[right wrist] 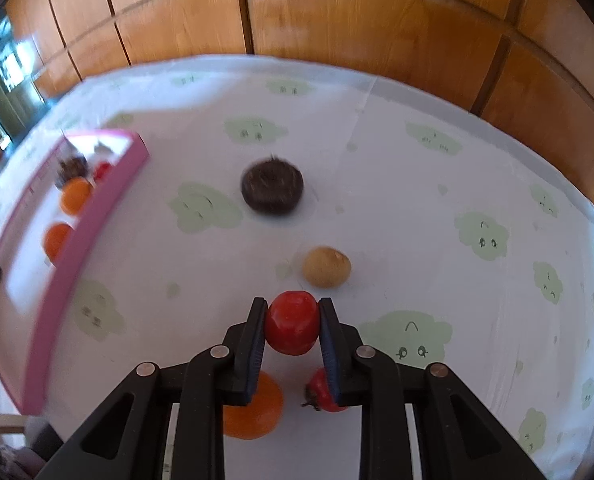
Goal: Organize fruits
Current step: 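Lift the red tomato with the right tool and carry it toward the tray, then lower the red tomato into the tray and open the right tool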
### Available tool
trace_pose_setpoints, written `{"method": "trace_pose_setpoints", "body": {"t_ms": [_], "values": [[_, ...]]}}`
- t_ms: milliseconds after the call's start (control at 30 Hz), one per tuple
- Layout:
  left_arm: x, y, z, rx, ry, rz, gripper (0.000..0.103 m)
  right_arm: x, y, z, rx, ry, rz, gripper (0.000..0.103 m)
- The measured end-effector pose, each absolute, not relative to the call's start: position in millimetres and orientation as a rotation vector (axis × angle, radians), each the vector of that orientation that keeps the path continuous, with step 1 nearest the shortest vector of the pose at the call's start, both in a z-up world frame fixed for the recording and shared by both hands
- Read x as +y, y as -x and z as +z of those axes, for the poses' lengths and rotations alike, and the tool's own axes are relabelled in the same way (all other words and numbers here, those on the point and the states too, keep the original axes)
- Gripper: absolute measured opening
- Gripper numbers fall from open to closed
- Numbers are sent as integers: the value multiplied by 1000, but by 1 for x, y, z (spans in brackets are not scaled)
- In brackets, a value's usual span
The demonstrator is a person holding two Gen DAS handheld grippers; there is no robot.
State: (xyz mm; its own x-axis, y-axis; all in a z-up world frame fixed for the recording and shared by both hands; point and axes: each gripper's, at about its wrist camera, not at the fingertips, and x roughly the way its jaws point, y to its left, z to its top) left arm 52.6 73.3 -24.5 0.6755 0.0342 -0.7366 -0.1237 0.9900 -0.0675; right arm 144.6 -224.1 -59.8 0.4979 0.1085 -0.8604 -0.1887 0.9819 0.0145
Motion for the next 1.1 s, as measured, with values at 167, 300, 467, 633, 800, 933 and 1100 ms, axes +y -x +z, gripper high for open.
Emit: {"method": "trace_pose_setpoints", "body": {"t_ms": [167, 300, 467, 633, 800, 933, 1100], "values": [[74, -51, -20, 808, 108, 93, 56, -204, -135, -42, 986, 45, 242, 25], [76, -49, -18, 798, 108, 97, 56, -173, -125, -30, 964, 28, 343, 25], [78, -47, -16, 793, 107, 104, 56, -135, -114, -24, 958, 8, 461, 25], [81, -44, -16, 793, 108, 110, 56, -103, -103, -22, 955, 13, 535, 25], [84, -43, -16, 788, 116, 119, 56, -84, -96, -26, 965, 26, 575, 25], [85, -42, -15, 781, 117, 126, 55, -70, -92, -31, 973, 32, 607, 25], [90, -41, -14, 776, 125, 138, 55, -51, -89, -35, 984, 71, 642, 25]]}}
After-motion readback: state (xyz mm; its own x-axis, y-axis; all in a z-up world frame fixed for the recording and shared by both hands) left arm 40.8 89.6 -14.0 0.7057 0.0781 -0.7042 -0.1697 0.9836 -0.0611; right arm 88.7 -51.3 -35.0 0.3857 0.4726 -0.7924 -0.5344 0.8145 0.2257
